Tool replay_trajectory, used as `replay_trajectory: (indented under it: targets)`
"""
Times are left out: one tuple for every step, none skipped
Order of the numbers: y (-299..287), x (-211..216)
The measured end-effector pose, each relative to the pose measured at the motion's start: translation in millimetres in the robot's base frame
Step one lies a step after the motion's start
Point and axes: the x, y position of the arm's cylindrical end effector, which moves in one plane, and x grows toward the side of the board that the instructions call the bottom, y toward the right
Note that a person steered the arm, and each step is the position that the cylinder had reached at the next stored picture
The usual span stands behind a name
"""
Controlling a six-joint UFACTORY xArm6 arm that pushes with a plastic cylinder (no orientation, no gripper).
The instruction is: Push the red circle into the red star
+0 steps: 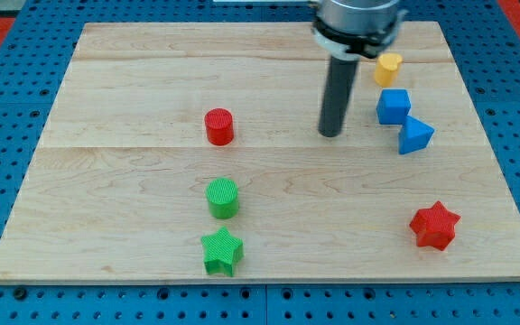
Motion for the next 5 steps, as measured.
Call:
replay_trajectory:
  targets:
    - [-61.4, -15.8]
    - [-102.4, -43.9]
    - [-144.4, -45.5]
    - [-137.3, -33.7]
    - [-137.4, -21.9]
